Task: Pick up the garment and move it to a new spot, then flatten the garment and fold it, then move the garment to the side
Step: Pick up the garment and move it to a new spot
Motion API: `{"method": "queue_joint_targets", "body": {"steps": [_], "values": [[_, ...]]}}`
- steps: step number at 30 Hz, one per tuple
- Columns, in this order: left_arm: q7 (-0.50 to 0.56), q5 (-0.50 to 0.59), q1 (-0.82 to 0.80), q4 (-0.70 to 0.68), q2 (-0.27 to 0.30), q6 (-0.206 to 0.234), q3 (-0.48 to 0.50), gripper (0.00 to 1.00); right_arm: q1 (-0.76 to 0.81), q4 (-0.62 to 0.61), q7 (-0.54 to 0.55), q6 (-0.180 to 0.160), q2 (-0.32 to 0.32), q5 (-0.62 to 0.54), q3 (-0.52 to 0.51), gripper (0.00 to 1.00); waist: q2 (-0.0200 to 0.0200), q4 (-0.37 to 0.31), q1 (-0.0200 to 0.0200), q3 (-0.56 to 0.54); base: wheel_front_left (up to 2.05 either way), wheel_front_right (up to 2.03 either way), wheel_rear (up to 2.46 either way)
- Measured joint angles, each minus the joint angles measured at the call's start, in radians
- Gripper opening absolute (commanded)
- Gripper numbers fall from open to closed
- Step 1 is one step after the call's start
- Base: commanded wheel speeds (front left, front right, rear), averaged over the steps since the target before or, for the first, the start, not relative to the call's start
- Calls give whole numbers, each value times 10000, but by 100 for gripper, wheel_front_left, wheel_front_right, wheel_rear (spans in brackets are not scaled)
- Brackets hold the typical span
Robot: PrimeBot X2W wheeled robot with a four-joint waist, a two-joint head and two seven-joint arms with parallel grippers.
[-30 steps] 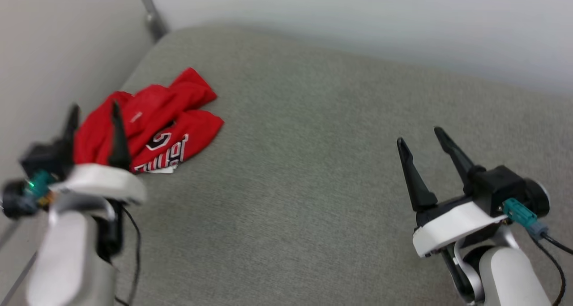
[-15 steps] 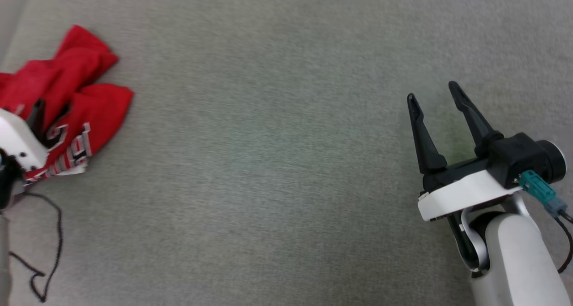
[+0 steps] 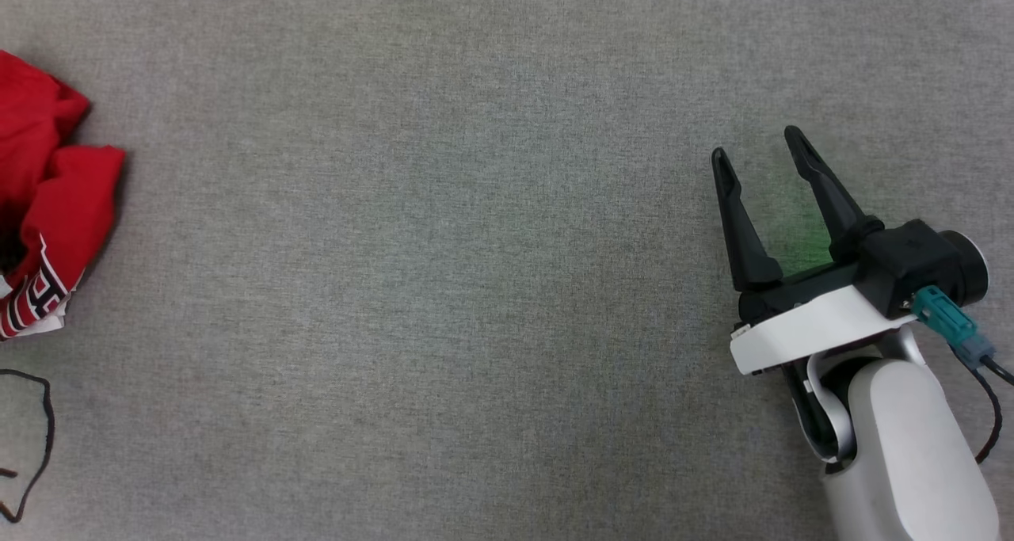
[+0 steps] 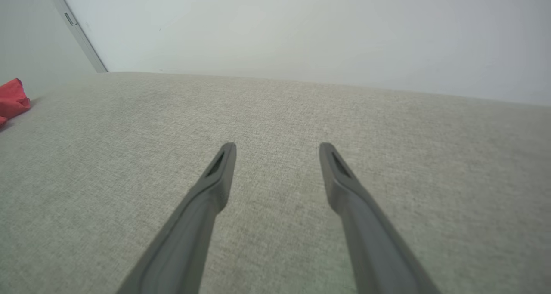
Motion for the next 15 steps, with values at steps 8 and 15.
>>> {"method": "queue_joint_targets", "body": {"steps": [8,15], "values": [[-1756,704,12,88,-236,270,-391,0,102,251,-94,0,0,-8,-188,100,0,127,1,-706,0,0,0],[-4328,1484,-528,-240,-412,802,-591,0,670,443,-127,0,0,127,-433,100,0,358,0,-1923,0,0,0]]}}
